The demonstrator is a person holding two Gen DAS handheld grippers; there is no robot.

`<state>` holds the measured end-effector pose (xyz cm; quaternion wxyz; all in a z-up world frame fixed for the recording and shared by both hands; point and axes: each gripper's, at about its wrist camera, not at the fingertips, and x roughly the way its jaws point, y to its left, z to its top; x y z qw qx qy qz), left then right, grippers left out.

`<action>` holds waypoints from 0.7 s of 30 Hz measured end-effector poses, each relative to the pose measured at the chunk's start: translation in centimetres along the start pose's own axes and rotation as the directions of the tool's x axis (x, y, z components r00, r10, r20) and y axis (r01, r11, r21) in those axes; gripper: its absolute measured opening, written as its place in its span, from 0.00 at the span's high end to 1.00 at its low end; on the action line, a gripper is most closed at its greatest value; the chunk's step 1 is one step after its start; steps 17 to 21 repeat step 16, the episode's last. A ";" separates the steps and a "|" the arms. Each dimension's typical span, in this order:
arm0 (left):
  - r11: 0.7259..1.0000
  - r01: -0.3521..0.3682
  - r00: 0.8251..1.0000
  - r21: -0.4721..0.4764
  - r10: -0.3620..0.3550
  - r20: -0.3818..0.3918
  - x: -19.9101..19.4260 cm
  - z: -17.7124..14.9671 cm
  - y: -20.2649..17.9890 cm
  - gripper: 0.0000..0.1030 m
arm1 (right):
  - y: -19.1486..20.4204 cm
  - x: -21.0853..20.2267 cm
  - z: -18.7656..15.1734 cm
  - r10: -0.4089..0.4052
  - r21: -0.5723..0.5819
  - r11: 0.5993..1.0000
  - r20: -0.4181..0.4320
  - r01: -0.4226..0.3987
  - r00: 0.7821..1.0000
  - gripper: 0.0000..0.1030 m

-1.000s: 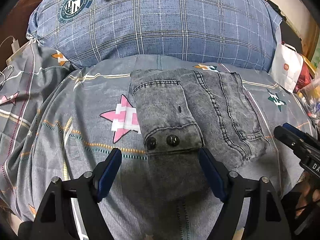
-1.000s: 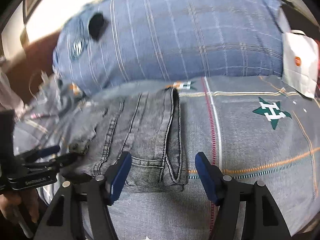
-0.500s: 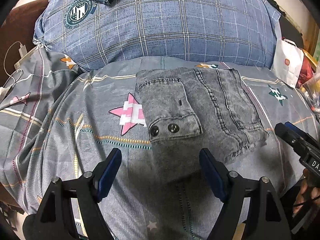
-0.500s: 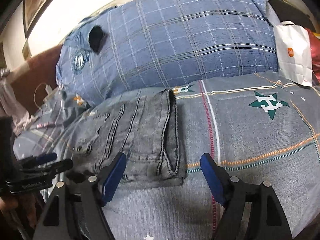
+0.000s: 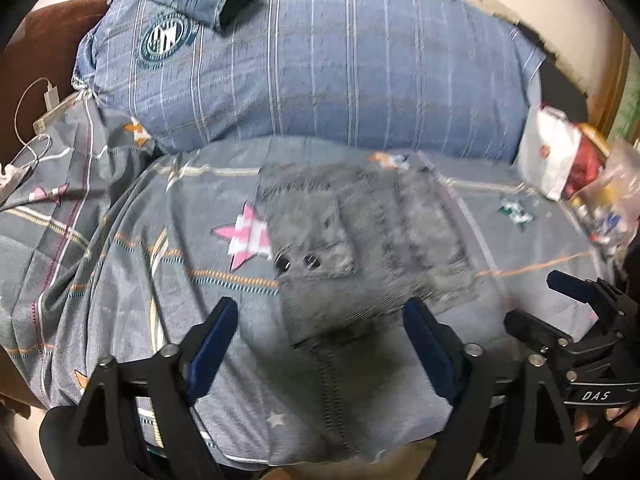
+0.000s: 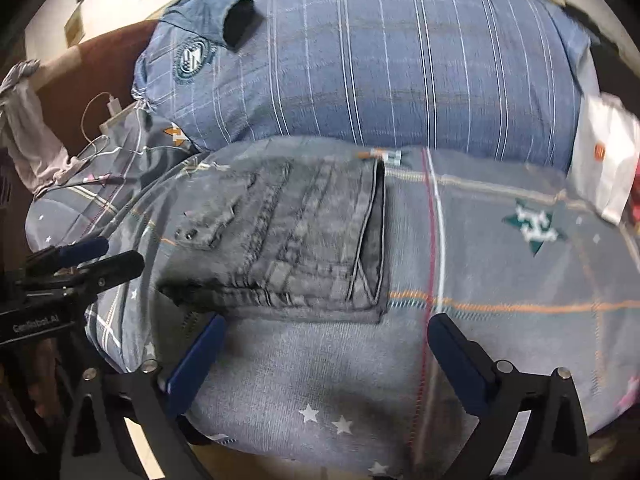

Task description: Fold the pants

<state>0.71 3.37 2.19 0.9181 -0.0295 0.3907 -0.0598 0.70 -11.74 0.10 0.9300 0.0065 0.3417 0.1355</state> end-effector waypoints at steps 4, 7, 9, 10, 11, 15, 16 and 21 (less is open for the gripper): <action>1.000 -0.008 0.999 0.011 0.008 0.041 -1.7 1.0 -0.5 0.13 | 0.7 -1.5 1.3 -0.011 -0.036 0.999 0.019 0.012 1.000 0.00; 1.000 -0.022 0.999 -0.003 0.022 0.044 -2.1 1.4 -0.2 0.06 | 0.8 -1.5 1.6 -0.017 -0.030 0.999 0.011 0.017 1.000 0.00; 0.999 -0.038 0.998 -0.011 0.039 0.042 -2.0 1.5 0.0 0.04 | 0.7 -1.3 1.5 -0.015 -0.016 1.000 0.003 0.015 1.000 0.00; 0.999 -0.042 0.998 -0.009 0.043 0.038 -1.8 1.5 0.0 0.04 | 0.7 -1.2 1.5 -0.016 -0.012 1.000 -0.001 0.016 1.000 0.00; 0.999 -0.041 0.999 -0.006 0.041 0.033 -1.7 1.5 0.1 0.03 | 0.7 -1.0 1.4 -0.018 -0.007 1.000 -0.006 0.018 1.000 0.00; 1.000 -0.028 0.999 0.008 0.028 0.022 -1.0 1.4 -0.3 0.02 | 0.7 -0.6 1.4 -0.009 -0.001 1.000 -0.014 0.009 1.000 0.00; 1.000 -0.027 0.999 0.016 0.027 0.021 -1.0 1.4 -0.5 0.02 | 0.7 -0.5 1.5 -0.011 0.000 1.000 -0.014 0.011 1.000 0.00; 1.000 -0.027 0.999 0.016 0.027 0.021 -1.0 1.4 -0.5 0.02 | 0.7 -0.5 1.5 -0.011 0.000 1.000 -0.014 0.011 1.000 0.00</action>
